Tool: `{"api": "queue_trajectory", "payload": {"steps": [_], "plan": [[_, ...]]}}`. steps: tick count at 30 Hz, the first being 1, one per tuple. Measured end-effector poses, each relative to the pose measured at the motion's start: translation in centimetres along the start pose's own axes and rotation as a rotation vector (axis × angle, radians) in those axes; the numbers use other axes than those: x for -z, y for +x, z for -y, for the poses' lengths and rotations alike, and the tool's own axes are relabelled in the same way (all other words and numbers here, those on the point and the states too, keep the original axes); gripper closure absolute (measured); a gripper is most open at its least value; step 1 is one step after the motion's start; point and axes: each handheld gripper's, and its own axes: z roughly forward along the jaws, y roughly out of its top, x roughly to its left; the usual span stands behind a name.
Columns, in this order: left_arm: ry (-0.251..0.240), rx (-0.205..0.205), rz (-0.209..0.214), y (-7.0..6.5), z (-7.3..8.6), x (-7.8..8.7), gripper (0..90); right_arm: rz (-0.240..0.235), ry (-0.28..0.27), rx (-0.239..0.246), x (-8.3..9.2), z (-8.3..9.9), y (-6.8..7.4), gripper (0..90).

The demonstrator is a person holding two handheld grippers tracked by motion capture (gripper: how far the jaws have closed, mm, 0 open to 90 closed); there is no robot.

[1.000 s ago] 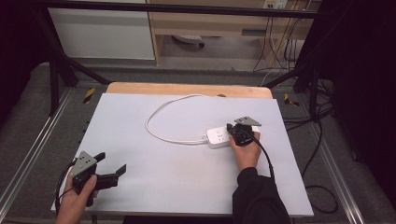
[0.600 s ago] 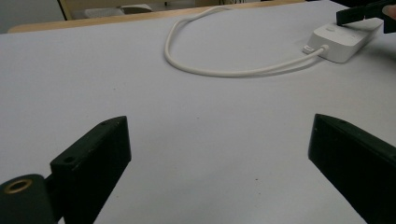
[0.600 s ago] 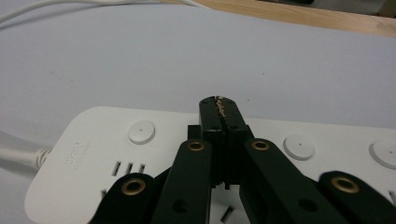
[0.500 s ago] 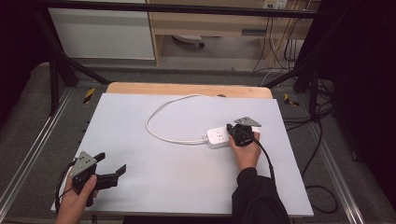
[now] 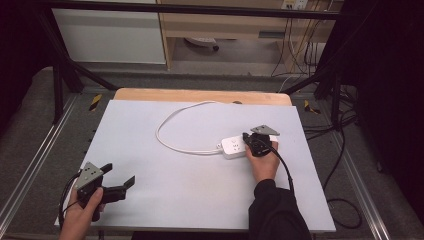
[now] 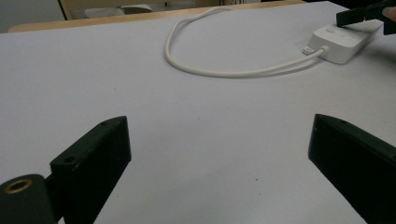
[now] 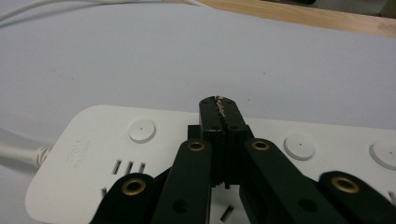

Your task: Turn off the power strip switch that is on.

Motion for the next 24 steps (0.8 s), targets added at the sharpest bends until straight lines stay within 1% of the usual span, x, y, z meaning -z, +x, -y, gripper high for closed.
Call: {"api": "queue_trajectory", "payload": {"steps": [7,15,20,22,24], "plan": [[0.0,0.0,0.001,-0.01,0.0,0.0,5.8,-0.002,-0.001,0.007,-0.02,0.03,-0.05,90.0],[-0.001,0.0,-0.001,0.04,0.0,0.05,5.8,-0.01,-0.006,-0.011,-0.02,0.11,-0.18,90.0],[-0.004,0.004,-0.001,0.07,0.01,0.07,5.8,-0.013,-0.008,-0.012,-0.05,0.21,-0.26,90.0],[-0.004,0.003,0.0,0.07,0.0,0.05,5.8,-0.007,-0.007,0.007,-0.06,0.18,-0.17,90.0],[-0.003,0.002,-0.001,0.05,0.0,0.05,5.8,-0.011,-0.007,0.001,-0.06,0.17,-0.23,90.0]]}}
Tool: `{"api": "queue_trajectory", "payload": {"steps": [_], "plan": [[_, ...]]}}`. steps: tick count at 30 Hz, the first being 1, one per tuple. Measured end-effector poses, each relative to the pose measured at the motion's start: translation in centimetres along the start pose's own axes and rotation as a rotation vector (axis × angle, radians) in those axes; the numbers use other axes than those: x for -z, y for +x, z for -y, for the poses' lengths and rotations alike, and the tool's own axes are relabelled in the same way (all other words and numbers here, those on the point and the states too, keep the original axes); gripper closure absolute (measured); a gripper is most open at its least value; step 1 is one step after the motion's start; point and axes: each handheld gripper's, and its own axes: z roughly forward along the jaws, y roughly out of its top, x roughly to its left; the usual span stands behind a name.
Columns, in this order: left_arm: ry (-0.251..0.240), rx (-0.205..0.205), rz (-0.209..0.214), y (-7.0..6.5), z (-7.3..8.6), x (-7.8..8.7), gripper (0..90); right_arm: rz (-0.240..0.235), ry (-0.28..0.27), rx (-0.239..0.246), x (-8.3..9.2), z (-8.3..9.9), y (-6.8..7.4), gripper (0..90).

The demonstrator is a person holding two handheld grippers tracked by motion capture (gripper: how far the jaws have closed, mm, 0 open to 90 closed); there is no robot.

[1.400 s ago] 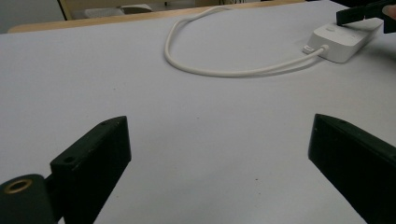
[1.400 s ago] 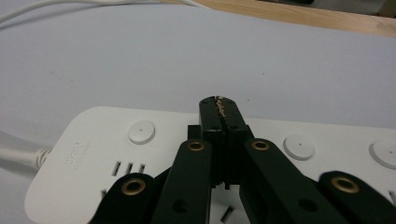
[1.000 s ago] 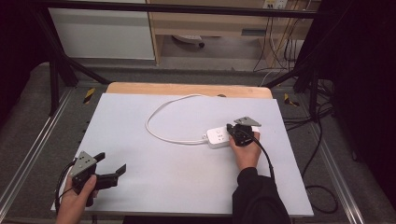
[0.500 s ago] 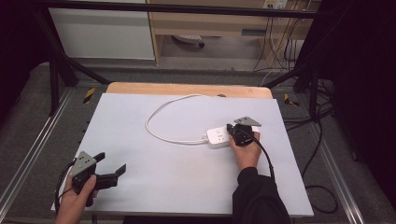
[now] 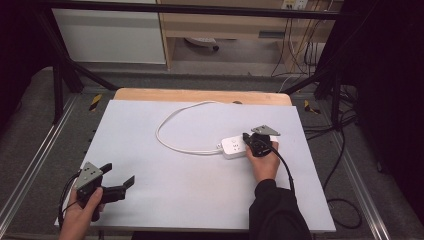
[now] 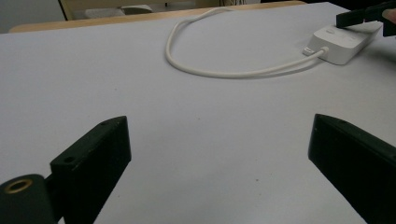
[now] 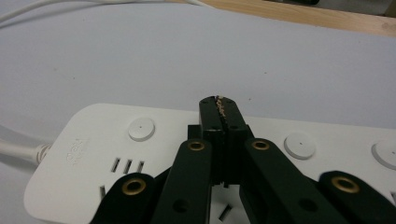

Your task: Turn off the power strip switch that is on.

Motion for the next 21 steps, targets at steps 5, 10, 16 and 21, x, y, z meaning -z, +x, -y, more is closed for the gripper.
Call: {"api": "queue_trajectory", "payload": {"steps": [5,10,16,21], "plan": [[-0.002,0.001,0.001,0.03,0.0,0.01,5.8,-0.002,-0.002,-0.009,0.04,0.05,0.03,90.0],[-0.003,-0.001,0.001,0.04,-0.01,0.05,5.8,0.002,-0.002,-0.004,0.03,0.04,0.05,90.0],[0.0,0.0,-0.001,0.08,0.01,0.01,5.8,0.007,-0.014,-0.02,0.11,0.21,-0.15,90.0],[0.001,0.0,0.0,0.08,0.0,-0.05,5.8,0.009,-0.004,-0.019,0.25,0.14,-0.21,90.0]]}}
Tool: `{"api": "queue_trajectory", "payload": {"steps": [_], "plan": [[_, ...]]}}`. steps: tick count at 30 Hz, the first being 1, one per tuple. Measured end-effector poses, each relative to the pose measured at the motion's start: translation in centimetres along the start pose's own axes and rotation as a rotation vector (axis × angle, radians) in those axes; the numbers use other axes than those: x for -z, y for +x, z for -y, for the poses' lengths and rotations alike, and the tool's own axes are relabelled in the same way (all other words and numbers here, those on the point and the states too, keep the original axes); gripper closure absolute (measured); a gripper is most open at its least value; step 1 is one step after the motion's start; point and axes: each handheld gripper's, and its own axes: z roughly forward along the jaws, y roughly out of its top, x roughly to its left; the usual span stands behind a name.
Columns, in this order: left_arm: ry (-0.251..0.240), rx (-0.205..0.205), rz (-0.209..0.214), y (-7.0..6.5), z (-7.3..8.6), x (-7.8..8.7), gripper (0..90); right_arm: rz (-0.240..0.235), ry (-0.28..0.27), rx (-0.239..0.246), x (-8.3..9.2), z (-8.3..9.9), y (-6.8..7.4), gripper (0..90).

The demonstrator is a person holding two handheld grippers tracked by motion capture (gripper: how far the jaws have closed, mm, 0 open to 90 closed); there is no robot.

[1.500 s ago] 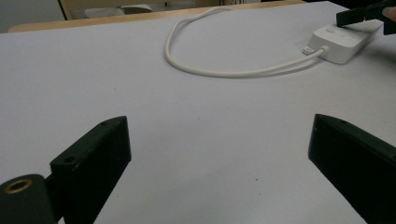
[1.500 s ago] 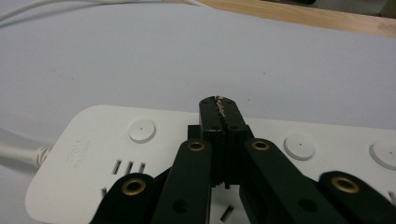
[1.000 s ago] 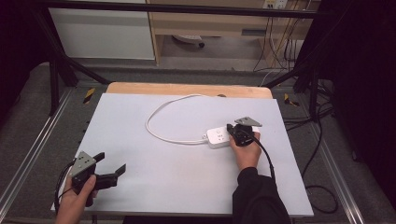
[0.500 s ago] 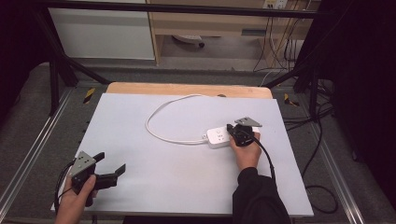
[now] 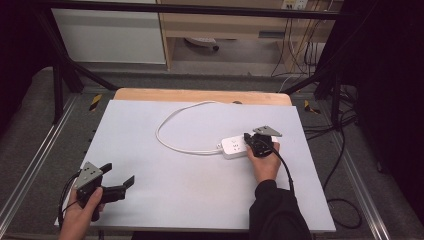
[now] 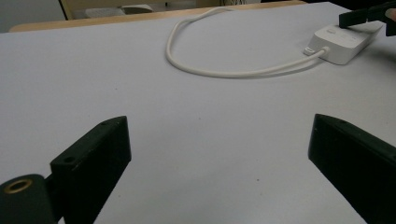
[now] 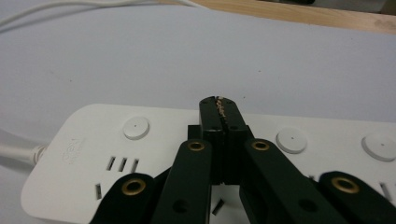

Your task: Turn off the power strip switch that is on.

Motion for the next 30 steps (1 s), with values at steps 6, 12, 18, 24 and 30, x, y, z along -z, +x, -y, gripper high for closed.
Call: {"api": "queue_trajectory", "payload": {"steps": [6,12,18,24,30], "plan": [[0.002,0.002,-0.002,0.0,0.0,0.0,5.8,-0.001,0.029,0.026,0.1,-0.3,0.1,90.0],[0.002,0.002,-0.002,0.1,0.0,0.0,5.8,-0.014,0.047,0.002,0.2,-1.0,-0.3,90.0],[0.001,0.001,-0.003,0.2,0.0,0.0,5.8,-0.018,0.055,-0.016,0.3,-1.2,-0.4,90.0],[0.002,0.001,0.002,0.1,0.0,0.0,5.8,-0.039,0.042,-0.026,0.7,-1.7,-0.3,83.2],[-0.002,0.004,0.002,0.0,0.0,0.0,5.8,-0.051,0.027,-0.03,1.0,-2.4,-0.4,69.4]]}}
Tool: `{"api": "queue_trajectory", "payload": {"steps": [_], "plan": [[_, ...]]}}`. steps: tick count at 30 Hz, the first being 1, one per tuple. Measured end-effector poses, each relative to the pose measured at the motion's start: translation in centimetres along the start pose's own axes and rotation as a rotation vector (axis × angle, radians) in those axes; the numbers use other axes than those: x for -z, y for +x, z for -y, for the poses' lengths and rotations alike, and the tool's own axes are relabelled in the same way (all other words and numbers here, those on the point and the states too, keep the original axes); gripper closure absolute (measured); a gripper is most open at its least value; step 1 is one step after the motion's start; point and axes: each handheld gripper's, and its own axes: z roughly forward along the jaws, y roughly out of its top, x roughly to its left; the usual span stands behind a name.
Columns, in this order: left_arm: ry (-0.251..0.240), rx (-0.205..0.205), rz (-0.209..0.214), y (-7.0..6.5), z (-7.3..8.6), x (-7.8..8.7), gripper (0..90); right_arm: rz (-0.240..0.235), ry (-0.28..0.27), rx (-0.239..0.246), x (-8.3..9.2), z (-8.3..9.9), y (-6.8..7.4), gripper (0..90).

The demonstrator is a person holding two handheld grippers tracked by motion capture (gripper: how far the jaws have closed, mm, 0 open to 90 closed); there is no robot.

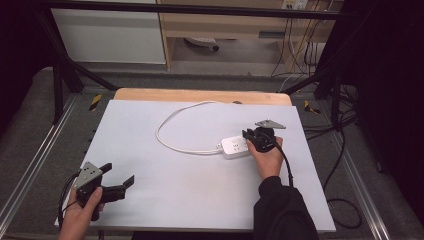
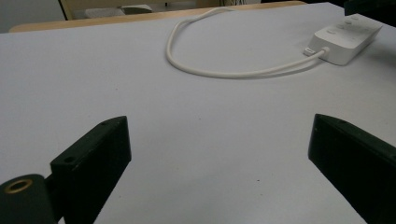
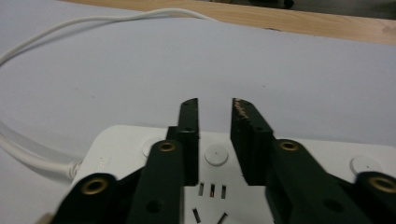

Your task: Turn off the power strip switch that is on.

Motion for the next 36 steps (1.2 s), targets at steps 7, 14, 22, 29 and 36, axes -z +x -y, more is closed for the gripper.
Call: {"api": "queue_trajectory", "payload": {"steps": [7,14,22,29,36], "plan": [[0.0,0.0,-0.002,0.0,0.0,0.0,5.8,-0.018,-0.044,0.022,-0.1,-0.7,0.1,41.1],[-0.001,0.001,-0.001,0.0,0.0,0.0,5.8,0.009,-0.078,0.001,0.5,-1.4,-0.3,27.9],[0.0,0.0,-0.001,0.1,0.0,0.0,5.8,0.025,-0.09,0.005,1.3,-2.4,-0.5,22.3],[0.006,0.002,-0.004,0.1,0.0,-0.1,5.8,-0.007,-0.059,-0.001,1.6,-2.9,-0.4,18.5],[0.005,0.008,-0.005,0.1,0.1,-0.1,5.9,-0.013,-0.068,0.006,2.3,-3.6,-0.1,6.2]]}}
